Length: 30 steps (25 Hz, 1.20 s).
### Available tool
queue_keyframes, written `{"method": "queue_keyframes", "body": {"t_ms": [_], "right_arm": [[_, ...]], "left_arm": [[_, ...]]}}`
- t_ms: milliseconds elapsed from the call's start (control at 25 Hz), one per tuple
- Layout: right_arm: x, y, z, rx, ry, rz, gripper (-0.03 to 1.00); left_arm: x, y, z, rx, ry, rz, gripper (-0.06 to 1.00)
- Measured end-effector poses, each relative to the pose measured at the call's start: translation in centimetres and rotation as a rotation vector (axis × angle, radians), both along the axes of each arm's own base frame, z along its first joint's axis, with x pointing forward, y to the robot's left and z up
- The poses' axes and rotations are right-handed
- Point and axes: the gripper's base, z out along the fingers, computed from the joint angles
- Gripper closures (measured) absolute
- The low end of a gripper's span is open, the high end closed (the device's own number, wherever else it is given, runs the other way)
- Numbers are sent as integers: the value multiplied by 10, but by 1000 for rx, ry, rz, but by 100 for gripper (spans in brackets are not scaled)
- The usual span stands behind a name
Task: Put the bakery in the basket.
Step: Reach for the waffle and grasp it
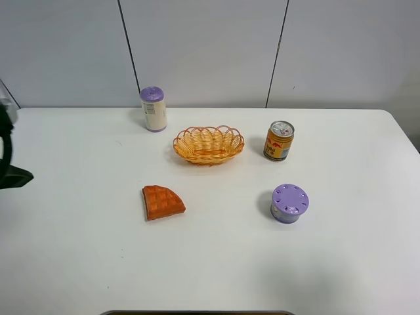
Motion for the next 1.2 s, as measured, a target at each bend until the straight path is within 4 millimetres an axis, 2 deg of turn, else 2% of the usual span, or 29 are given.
{"method": "queue_keyframes", "body": {"t_ms": [240,520,760,960,1200], "right_arm": [[0,0,0,0,0,0,6],[0,0,0,0,0,0,6],[0,0,0,0,0,0,6],[0,0,0,0,0,0,6],[0,0,0,0,0,0,6]], "left_arm": [[28,-46,-22,117,35,-149,-5],[60,-86,-52,165,62,-225,-5],[84,-108,-75,170,74,-251,-5],[90,-130,-102,203,95,-337,-5],[100,-142,-135,231,145,-358,-5]]}}
